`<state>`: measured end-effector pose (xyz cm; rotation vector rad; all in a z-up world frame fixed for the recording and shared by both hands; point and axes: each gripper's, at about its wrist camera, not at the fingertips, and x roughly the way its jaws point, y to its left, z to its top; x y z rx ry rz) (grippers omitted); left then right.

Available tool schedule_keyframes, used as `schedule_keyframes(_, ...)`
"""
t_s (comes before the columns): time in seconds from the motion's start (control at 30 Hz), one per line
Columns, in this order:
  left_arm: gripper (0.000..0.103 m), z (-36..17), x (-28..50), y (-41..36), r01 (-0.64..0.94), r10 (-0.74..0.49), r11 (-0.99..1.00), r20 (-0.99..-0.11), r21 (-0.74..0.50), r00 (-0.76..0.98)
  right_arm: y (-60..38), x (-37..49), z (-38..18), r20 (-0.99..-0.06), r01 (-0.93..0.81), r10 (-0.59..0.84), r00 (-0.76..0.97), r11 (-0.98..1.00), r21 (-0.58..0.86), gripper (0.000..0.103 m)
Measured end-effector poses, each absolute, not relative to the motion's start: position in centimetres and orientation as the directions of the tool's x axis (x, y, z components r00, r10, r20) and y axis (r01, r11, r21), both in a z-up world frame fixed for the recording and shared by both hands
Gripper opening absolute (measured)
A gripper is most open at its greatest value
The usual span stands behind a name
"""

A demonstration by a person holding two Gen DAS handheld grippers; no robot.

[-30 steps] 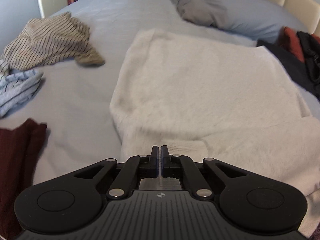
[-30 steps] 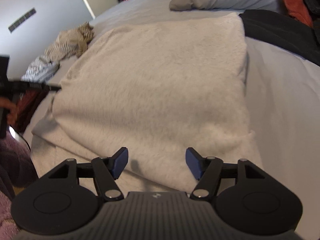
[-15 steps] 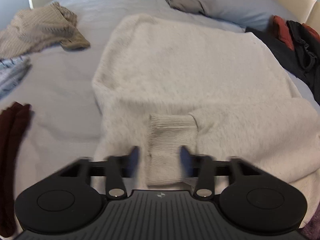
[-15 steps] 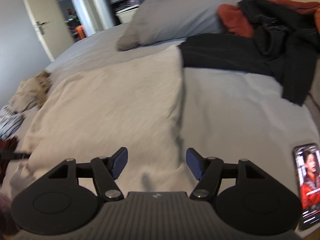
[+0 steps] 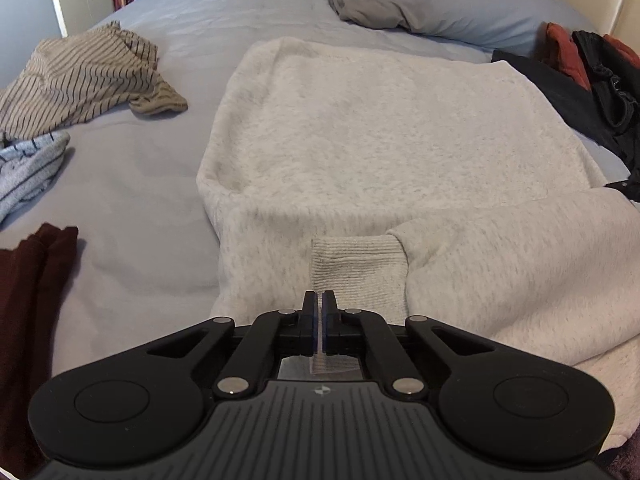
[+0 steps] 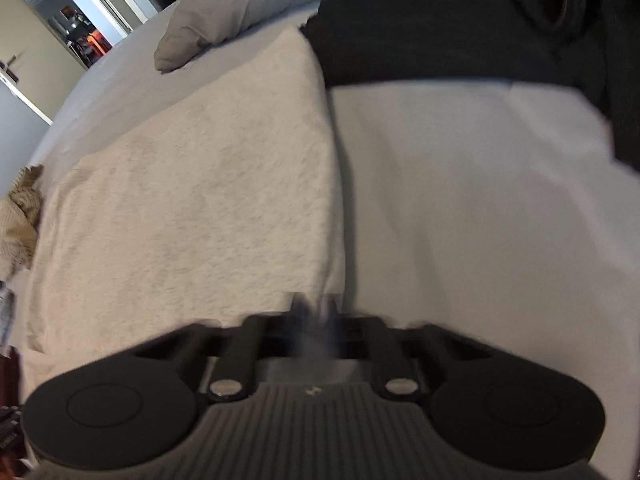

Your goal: Fold clothes

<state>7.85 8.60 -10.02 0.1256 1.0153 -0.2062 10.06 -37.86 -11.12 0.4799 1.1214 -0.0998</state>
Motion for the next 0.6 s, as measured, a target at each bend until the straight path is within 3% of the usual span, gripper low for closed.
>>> schedule_keyframes(0.1, 0.000, -10.1, 7.8, 8.3, 0.256, -0.093, 0.965, -0.850, 0.050, 0.519, -38.4, 10.1, -11.6, -0.904, 0.307, 0.061, 0.423, 0.929, 0.207, 0.006)
schedule_keyframes(0.23, 0.000, -10.7, 8.0, 8.5, 0.252, -0.070, 0.965, -0.854, 0.073, 0.515, -39.3, 9.9, -13.7, -0.911, 0.322, 0.067, 0.407, 0.923, 0.212, 0.005)
schedule_keyframes(0.43, 0.000, -11.3, 8.4, 9.2, 0.237, -0.036, 0.966, -0.860, 0.100, 0.509, -37.8, 9.8, -13.0, -0.908, 0.251, -0.022, 0.419, 0.964, 0.093, 0.007)
schedule_keyframes(0.5, 0.000, -11.6, 8.5, 9.4, 0.232, -0.025, 0.967, -0.862, 0.109, 0.507, -37.8, 9.4, -12.4, -0.903, 0.255, -0.048, 0.426, 0.965, 0.069, 0.019)
schedule_keyframes(0.53, 0.000, -11.6, 8.5, 9.6, 0.226, -0.028, 0.969, -0.862, 0.101, 0.506, -37.8, 9.3, -12.0, -0.901, 0.257, -0.061, 0.430, 0.965, 0.057, 0.036)
schedule_keyframes(0.57, 0.000, -11.3, 8.4, 10.0, 0.212, -0.045, 0.975, -0.860, 0.074, 0.508, -37.8, 9.1, -11.7, -0.898, 0.259, -0.075, 0.434, 0.965, 0.045, 0.045)
schedule_keyframes(0.6, 0.000, -11.0, 8.3, 10.2, 0.200, -0.054, 0.978, -0.855, 0.059, 0.516, -37.8, 8.9, -11.4, -0.895, 0.261, -0.088, 0.437, 0.965, 0.033, 0.045)
